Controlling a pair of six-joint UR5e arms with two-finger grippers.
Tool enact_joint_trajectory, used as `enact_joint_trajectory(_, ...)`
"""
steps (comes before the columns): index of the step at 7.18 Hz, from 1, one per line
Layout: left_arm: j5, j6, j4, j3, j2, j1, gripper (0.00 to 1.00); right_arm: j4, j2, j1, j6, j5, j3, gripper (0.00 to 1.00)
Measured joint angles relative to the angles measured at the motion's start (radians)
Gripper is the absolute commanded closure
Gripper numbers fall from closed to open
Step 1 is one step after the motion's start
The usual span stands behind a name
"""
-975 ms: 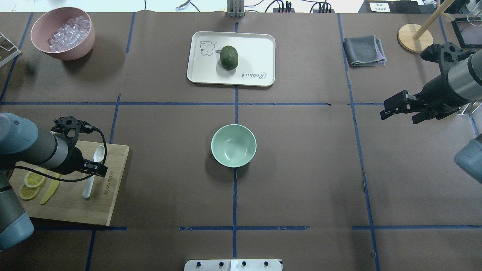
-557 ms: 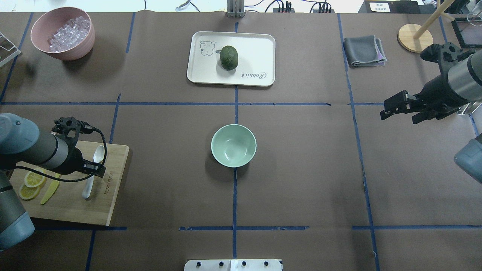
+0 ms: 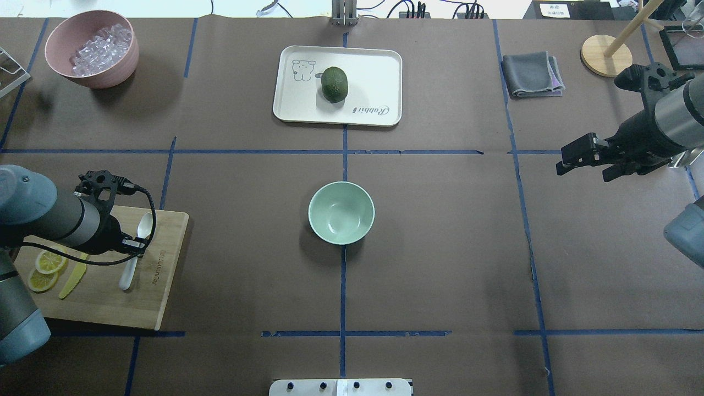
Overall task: Place spoon in bowl
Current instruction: 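Lower the left gripper onto the white spoon handle and grasp it, then carry the white spoon with the left gripper over the green bowl and lower it in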
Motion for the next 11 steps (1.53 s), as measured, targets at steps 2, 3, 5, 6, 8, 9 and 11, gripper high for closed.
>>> enact_joint_trajectory(2,-0.002,-0.002,0.006,-0.029,-0.009,-0.001,1.00,0.000,0.000,0.000,0.000,0.000,-0.001,0.01)
enact_joint_trajectory(3,-0.006,-0.003,0.046,-0.062,-0.041,-0.001,1.00,0.000,-0.001,0.001,0.000,0.000,-0.001,0.01)
enact_joint_trajectory(5,-0.008,-0.005,0.283,-0.084,-0.271,0.022,1.00,0.004,-0.011,0.006,-0.001,0.001,-0.001,0.01)
enact_joint_trajectory(6,-0.008,-0.004,0.395,-0.051,-0.416,0.059,1.00,0.005,-0.016,0.010,-0.003,0.000,-0.002,0.01)
enact_joint_trajectory(8,-0.011,-0.001,0.472,0.108,-0.662,0.108,1.00,0.007,-0.022,0.012,-0.005,-0.007,-0.005,0.01)
enact_joint_trajectory(9,-0.013,0.000,0.479,0.169,-0.733,0.120,1.00,0.007,-0.023,0.012,-0.005,-0.011,-0.008,0.01)
enact_joint_trajectory(11,-0.013,0.001,0.478,0.239,-0.793,0.128,0.95,0.009,-0.024,0.011,-0.006,-0.014,-0.014,0.01)
